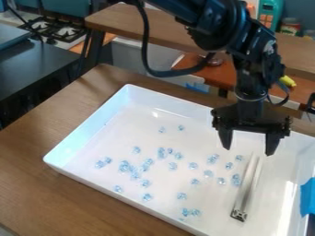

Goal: Sweep into pile

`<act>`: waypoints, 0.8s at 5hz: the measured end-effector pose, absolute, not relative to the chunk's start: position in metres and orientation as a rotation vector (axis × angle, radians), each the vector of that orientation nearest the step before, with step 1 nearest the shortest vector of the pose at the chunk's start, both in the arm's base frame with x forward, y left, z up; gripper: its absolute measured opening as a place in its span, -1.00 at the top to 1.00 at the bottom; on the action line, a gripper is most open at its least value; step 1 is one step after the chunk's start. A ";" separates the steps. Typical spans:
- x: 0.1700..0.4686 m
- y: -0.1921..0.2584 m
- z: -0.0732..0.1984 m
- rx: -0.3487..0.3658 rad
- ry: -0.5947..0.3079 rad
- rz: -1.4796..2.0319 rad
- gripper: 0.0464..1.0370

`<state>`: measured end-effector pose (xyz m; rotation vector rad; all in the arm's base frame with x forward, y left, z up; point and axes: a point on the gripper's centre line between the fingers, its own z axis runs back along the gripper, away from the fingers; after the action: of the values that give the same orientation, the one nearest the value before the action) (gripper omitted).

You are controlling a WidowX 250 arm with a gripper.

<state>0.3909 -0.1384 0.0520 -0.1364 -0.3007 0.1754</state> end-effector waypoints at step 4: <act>0.383 -0.155 0.010 -0.103 -0.199 0.195 -0.92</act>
<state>0.3835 -0.1552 0.0101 -0.1032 -0.1992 0.1945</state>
